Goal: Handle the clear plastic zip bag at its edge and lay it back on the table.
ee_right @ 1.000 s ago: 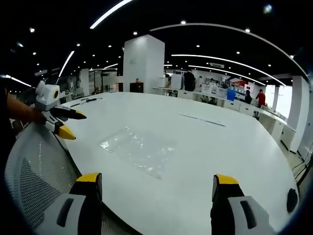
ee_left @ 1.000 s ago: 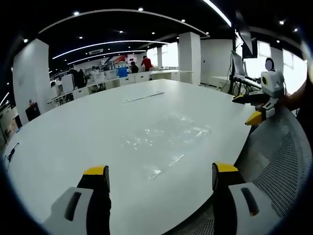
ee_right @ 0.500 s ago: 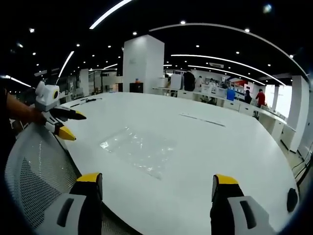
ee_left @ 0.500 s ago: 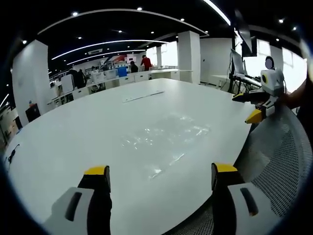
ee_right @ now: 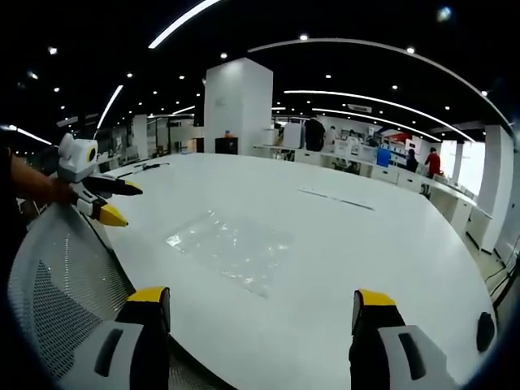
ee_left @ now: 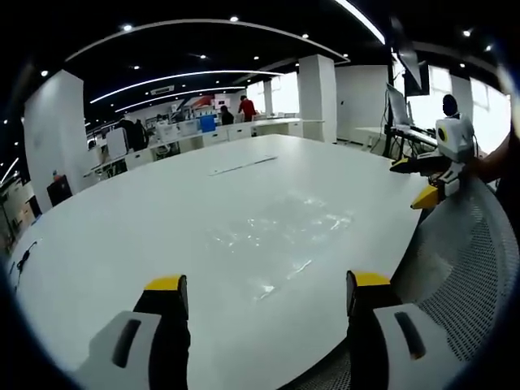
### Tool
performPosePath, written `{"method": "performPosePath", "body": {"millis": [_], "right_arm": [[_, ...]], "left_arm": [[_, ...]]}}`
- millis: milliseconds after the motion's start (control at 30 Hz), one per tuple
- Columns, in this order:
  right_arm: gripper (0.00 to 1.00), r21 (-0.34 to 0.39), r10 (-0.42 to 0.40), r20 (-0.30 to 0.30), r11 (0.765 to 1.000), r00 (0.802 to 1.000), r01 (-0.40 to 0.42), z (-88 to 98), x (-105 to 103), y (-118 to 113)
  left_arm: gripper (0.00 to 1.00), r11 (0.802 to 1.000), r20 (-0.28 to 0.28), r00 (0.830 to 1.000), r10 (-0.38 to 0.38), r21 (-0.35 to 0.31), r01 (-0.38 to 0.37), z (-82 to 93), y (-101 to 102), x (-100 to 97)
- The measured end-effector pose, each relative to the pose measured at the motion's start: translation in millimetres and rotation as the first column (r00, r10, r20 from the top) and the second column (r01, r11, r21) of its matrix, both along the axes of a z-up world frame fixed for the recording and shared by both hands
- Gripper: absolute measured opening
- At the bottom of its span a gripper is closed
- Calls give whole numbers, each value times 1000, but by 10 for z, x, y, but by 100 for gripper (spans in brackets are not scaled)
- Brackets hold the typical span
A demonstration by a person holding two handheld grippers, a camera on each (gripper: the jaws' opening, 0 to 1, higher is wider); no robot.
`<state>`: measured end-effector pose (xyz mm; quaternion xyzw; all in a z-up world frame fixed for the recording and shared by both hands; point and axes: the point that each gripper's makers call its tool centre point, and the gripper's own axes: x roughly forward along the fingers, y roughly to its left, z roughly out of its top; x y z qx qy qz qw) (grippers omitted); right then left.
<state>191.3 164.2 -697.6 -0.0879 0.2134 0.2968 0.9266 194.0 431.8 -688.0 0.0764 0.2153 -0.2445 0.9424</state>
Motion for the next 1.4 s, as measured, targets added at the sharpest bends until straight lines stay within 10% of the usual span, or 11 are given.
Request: {"method": "performPosePath", "body": {"millis": [1400], "right_arm": [[90,5,-7,-8,1000,1000,7,0,0,-16]], "left_arm": [[79,975,-12,985,-173,138,173,57,-280,256]]}}
